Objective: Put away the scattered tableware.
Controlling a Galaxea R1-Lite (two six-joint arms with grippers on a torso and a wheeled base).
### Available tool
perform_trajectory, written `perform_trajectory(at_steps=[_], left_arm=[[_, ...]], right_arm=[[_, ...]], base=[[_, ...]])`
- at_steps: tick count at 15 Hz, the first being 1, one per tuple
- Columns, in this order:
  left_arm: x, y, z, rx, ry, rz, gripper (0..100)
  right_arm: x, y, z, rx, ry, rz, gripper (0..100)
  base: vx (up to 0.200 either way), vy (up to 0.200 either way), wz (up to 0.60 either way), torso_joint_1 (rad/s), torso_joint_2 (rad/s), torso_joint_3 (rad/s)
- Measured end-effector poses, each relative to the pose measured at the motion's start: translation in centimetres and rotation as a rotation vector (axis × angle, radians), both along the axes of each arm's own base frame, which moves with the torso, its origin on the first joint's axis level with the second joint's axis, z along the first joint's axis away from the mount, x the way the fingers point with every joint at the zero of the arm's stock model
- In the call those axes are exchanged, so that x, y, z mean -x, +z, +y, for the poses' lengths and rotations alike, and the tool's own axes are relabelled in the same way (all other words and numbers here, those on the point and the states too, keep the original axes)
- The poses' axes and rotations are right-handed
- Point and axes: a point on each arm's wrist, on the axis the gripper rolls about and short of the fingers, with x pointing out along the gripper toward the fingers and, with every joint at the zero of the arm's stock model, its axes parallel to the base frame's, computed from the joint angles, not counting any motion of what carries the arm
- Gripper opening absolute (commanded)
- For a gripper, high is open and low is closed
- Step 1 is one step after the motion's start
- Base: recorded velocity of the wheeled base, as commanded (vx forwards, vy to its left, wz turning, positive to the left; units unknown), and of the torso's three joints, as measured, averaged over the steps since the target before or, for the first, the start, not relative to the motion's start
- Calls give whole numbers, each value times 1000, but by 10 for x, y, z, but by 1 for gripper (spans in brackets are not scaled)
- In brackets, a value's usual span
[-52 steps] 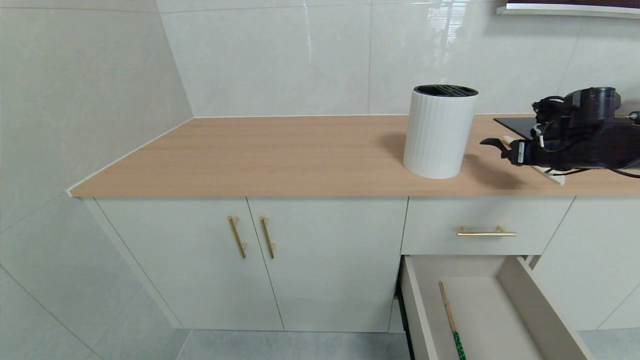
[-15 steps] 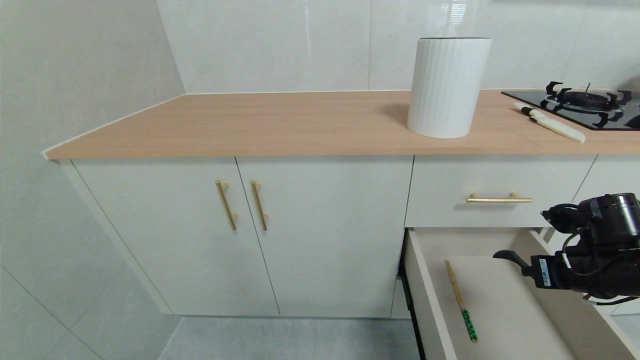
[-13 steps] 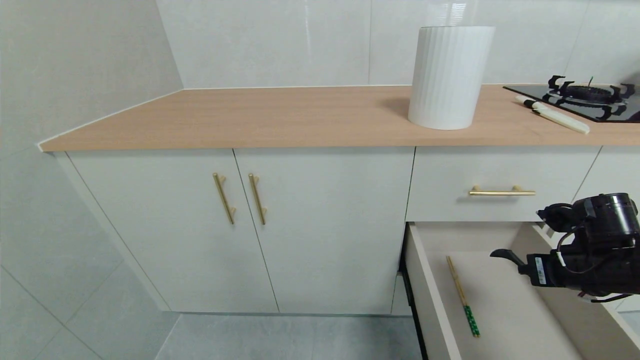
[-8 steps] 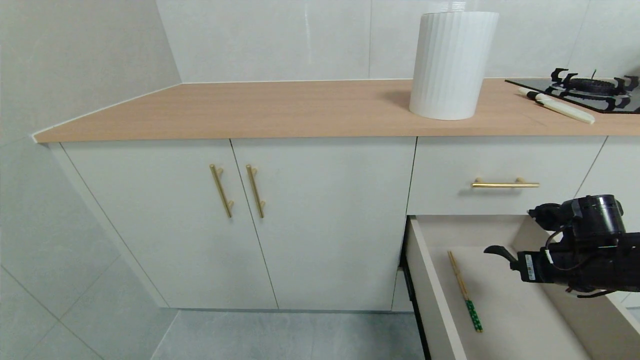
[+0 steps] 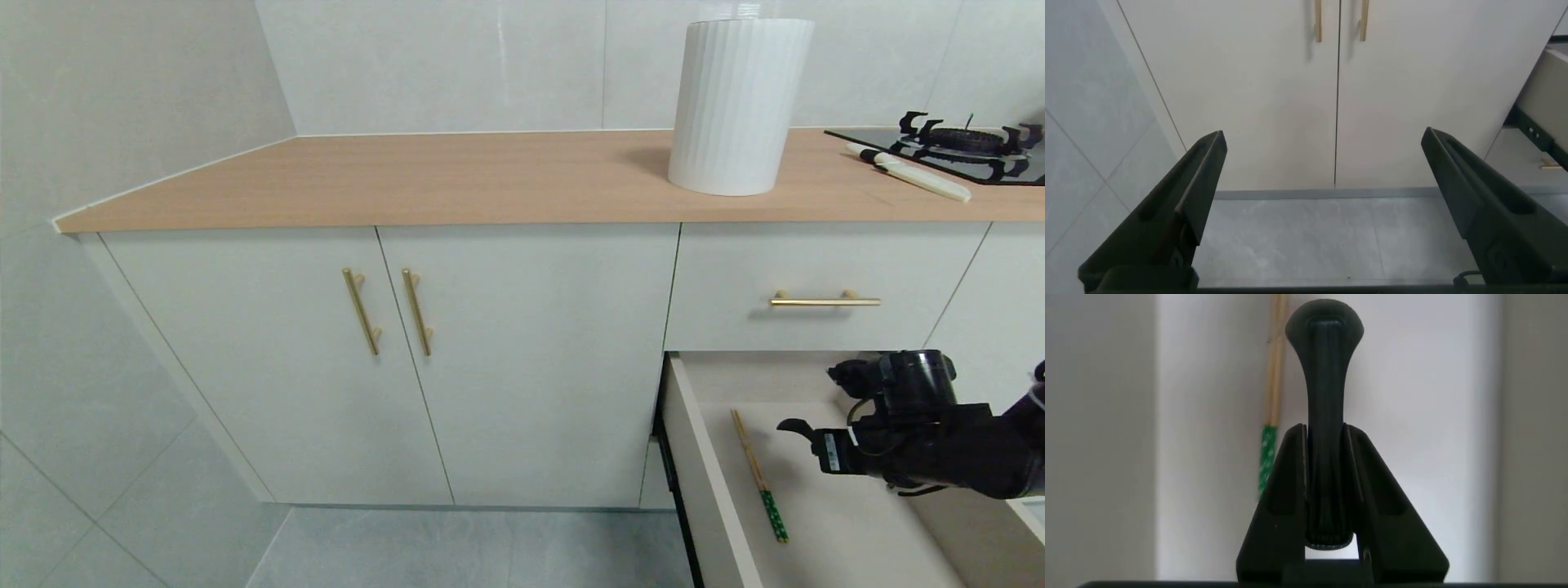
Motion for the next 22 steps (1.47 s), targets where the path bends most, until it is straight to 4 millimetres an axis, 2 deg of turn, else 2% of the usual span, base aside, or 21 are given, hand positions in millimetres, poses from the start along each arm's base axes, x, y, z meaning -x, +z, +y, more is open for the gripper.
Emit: perform_trajectory(at_steps=[5,9,13,22], left_arm=[[0,0,0,0,0,1,100],[0,0,0,0,0,1,100],[0,0,0,0,0,0,100],[0,0,0,0,0,1,100]], right_arm=[[-14,-48,0,16,12,21,0],[-17,-71,-2,31,19,47,0],[-18,-81,-5,33,13,44,0],[-19,-85,-9,32,2,44,0]], base=[[0,0,0,0,0,0],[0,0,0,0,0,0],[0,0,0,0,0,0],[0,0,0,0,0,0]])
